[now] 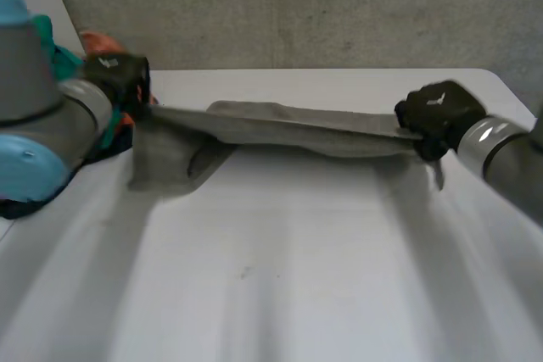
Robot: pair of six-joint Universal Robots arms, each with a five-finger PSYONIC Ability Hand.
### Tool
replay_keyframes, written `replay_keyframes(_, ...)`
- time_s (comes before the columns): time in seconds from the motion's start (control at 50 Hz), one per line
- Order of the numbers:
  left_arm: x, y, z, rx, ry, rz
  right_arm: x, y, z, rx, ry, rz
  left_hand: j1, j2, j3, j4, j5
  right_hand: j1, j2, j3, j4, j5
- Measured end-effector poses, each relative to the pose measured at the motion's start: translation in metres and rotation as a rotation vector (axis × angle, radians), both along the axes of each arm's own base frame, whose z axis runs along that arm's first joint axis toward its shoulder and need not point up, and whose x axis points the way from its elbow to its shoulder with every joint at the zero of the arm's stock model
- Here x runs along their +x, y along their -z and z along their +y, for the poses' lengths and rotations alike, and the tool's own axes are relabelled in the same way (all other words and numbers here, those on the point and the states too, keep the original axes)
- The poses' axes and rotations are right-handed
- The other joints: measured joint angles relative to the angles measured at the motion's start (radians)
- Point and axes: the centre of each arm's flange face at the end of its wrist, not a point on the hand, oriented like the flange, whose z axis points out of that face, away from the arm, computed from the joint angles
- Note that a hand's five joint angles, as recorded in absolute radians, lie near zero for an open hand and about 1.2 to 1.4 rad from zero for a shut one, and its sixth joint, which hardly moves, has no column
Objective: Fold the laundry.
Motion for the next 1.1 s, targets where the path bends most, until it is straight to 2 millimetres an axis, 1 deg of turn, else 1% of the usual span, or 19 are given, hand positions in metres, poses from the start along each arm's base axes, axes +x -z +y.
replay_keyframes(0.08,0.009,-0.04,0.016,-0.113,0.019,-0.057,-0.006,-0.032,0.009,0.01,-0.002,0.029,0.0,0.0,0.0,0.001,0.0,0.0,0.0,0.0,0.0,0.001)
replay_keyframes(0.18,0.008,-0.052,0.032,-0.169,0.076,-0.152,-0.008,-0.055,0.022,0.045,-0.036,0.083,0.0,0.0,0.0,0.001,0.0,0.0,0.0,0.0,0.0,0.004)
replay_keyframes(0.26,0.0,-0.034,0.032,-0.148,0.125,-0.234,-0.006,-0.059,0.026,0.071,-0.072,0.135,0.0,0.0,0.0,0.001,0.0,0.0,0.0,0.0,0.0,0.005)
replay_keyframes(0.32,-0.006,-0.009,0.024,-0.111,0.148,-0.299,-0.003,-0.054,0.023,0.084,-0.091,0.172,0.0,0.002,0.003,0.002,0.0,0.0,0.0,0.0,0.0,0.005)
replay_keyframes(0.36,-0.011,0.016,0.009,-0.093,0.145,-0.353,0.002,-0.044,0.013,0.09,-0.102,0.204,0.0,0.002,0.003,0.002,0.0,0.0,0.0,0.0,0.0,0.005)
replay_keyframes(0.44,-0.018,0.031,-0.017,-0.14,0.117,-0.383,0.011,-0.038,-0.008,0.041,-0.091,0.202,0.0,0.003,0.003,0.002,0.0,0.0,0.0,0.0,0.0,0.005)
replay_keyframes(0.5,-0.028,0.009,-0.039,-0.286,0.087,-0.339,0.018,-0.049,-0.035,-0.098,-0.04,0.122,0.0,0.003,0.003,0.002,0.0,0.0,0.0,0.0,0.0,0.005)
replay_keyframes(0.56,-0.039,-0.044,-0.051,-0.512,0.072,-0.232,0.023,-0.082,-0.066,-0.331,0.031,-0.039,0.0,0.003,0.003,0.002,0.0,0.0,0.0,0.0,0.0,0.005)
replay_keyframes(0.62,-0.046,-0.102,-0.048,-0.741,0.064,-0.111,0.022,-0.123,-0.085,-0.568,0.072,-0.212,0.0,0.003,0.003,0.002,0.0,0.0,0.0,0.0,0.0,0.005)
replay_keyframes(0.68,-0.046,-0.148,-0.039,-0.914,0.044,-0.016,0.019,-0.157,-0.09,-0.756,0.073,-0.344,0.0,0.003,0.003,0.002,0.0,0.0,0.0,0.0,0.0,0.005)
replay_keyframes(0.7,-0.046,-0.152,-0.038,-0.929,0.042,-0.008,0.018,-0.16,-0.09,-0.772,0.072,-0.355,0.0,0.003,0.003,0.002,0.0,0.0,0.0,0.0,0.0,0.005)
replay_keyframes(0.72,-0.042,-0.169,-0.033,-0.994,0.024,0.027,0.017,-0.174,-0.09,-0.851,0.06,-0.404,0.0,0.003,0.003,0.002,0.0,0.0,0.0,0.0,0.0,0.005)
replay_keyframes(0.78,-0.035,-0.178,-0.031,-1.032,-0.001,0.046,0.015,-0.183,-0.087,-0.913,0.035,-0.438,0.0,0.003,0.003,0.002,0.0,0.0,0.0,0.0,0.0,0.005)
replay_keyframes(0.86,-0.022,-0.158,-0.036,-0.97,-0.014,0.013,0.015,-0.172,-0.087,-0.888,0.006,-0.423,0.0,0.003,0.003,0.002,0.0,0.0,0.0,0.0,0.0,0.005)
replay_keyframes(0.92,-0.014,-0.128,-0.04,-0.878,0.002,-0.031,0.014,-0.149,-0.088,-0.806,-0.01,-0.389,0.0,0.003,0.003,0.002,0.0,0.0,0.0,0.0,0.0,0.005)
replay_keyframes(1.02,-0.011,-0.066,-0.036,-0.698,0.08,-0.1,0.013,-0.093,-0.085,-0.591,-0.037,-0.319,0.0,0.003,0.003,0.002,0.0,0.0,0.0,0.001,0.0,0.005)
replay_keyframes(1.04,-0.011,-0.045,-0.032,-0.642,0.112,-0.118,0.013,-0.076,-0.083,-0.524,-0.045,-0.301,0.0,0.004,0.003,0.002,0.0,0.0,0.0,0.001,0.0,0.005)
replay_keyframes(1.06,-0.011,-0.041,-0.031,-0.628,0.12,-0.121,0.013,-0.072,-0.082,-0.507,-0.048,-0.296,0.0,0.004,0.003,0.002,0.0,0.0,0.0,0.001,0.0,0.005)
replay_keyframes(1.1,-0.012,-0.004,-0.025,-0.528,0.169,-0.148,0.014,-0.039,-0.075,-0.382,-0.064,-0.26,0.0,0.004,0.003,0.002,0.0,0.0,0.0,0.001,0.0,0.005)
